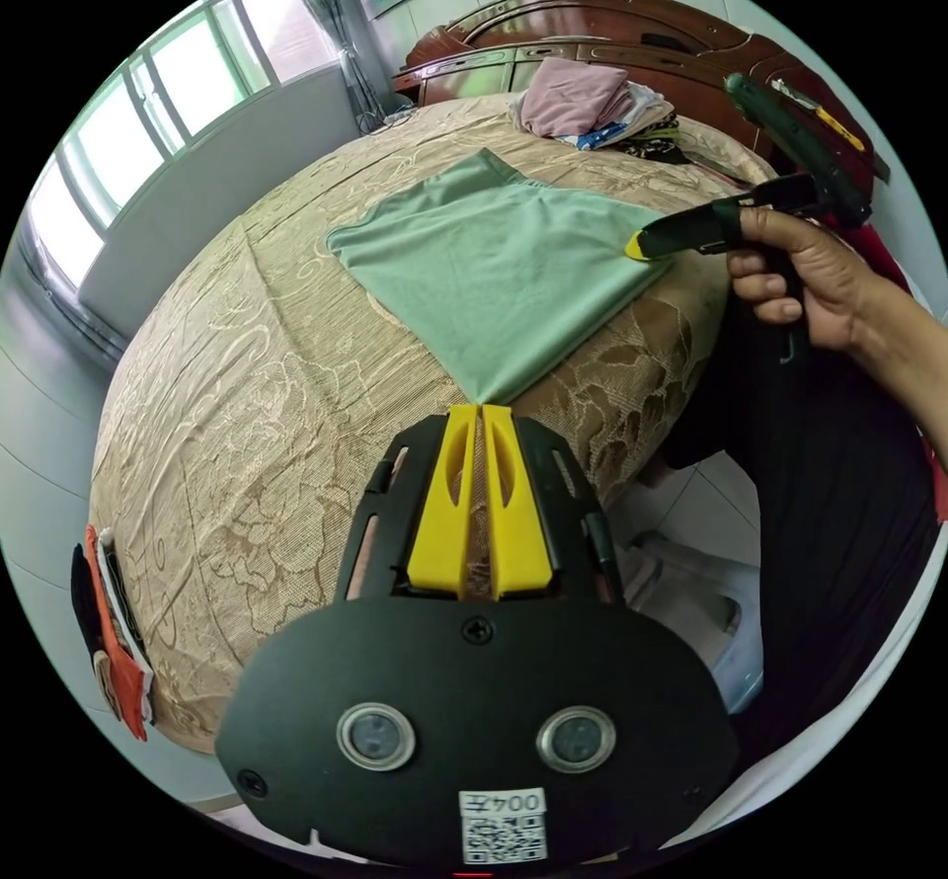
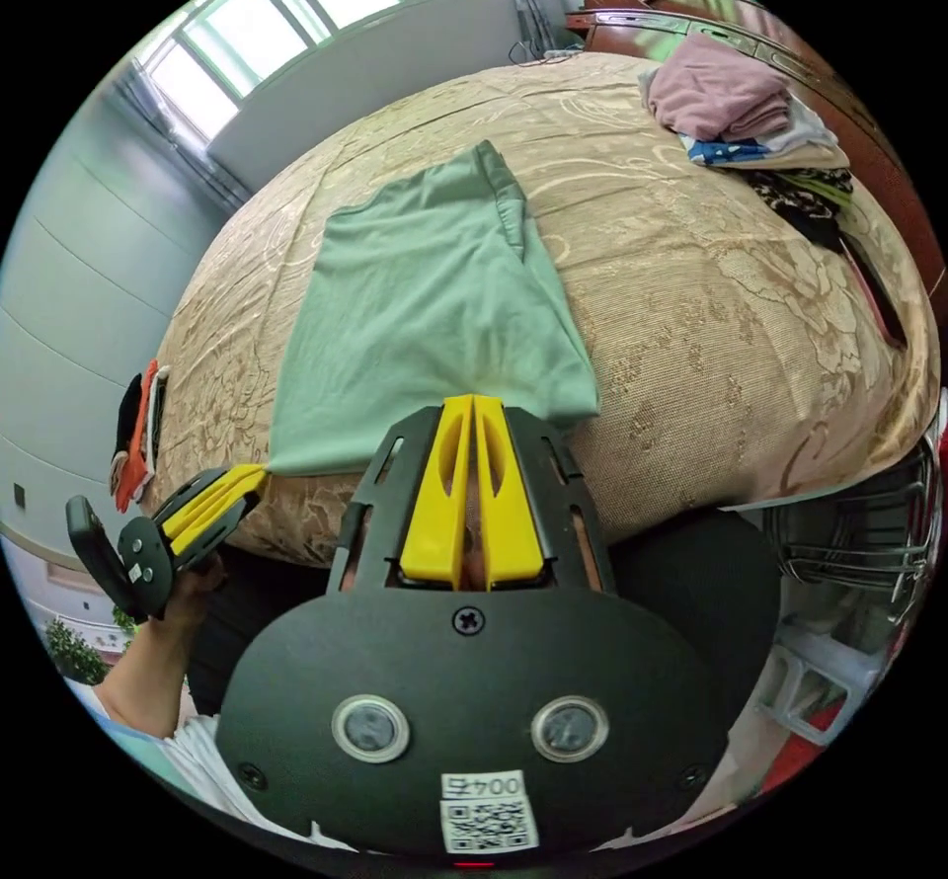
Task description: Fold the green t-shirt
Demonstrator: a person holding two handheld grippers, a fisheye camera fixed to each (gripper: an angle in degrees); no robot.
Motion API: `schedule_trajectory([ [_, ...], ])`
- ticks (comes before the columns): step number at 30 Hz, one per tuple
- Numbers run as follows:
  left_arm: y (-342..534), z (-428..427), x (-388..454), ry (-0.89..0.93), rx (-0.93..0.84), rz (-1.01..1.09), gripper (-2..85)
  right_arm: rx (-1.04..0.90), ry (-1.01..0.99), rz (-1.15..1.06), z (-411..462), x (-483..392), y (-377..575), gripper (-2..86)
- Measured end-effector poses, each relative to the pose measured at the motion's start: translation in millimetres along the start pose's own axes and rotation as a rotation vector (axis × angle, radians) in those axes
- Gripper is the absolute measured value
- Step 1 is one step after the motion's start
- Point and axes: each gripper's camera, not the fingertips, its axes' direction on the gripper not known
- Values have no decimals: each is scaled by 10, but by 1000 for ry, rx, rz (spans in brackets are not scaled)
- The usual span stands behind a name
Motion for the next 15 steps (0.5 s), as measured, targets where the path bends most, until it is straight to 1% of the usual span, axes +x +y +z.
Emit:
schedule_trajectory([
  [2,47,-1,-72,17,5,-11,6,26,-135,37,-65,138,50,3],
  [3,82,-8,-128,29,11,-23,5,36,-184,29,-91,136,75,5],
  [4,101,-11,-163,37,15,-32,5,30,-275,8,-103,94,135,14],
  [6,170,20,-344,77,11,-91,3,-40,-440,-4,12,-1,233,38],
  [8,222,61,-512,111,10,-143,3,-174,-696,72,365,-43,336,85],
  [10,272,92,-690,146,17,-198,3,-235,-819,169,652,-10,386,111],
  [11,304,105,-808,173,23,-230,3,-253,-871,218,794,15,398,119],
  [12,339,118,-927,202,32,-262,3,-262,-882,236,855,25,399,122],
  [15,444,191,-1253,311,47,-360,5,-292,-857,299,1058,82,381,105],
])
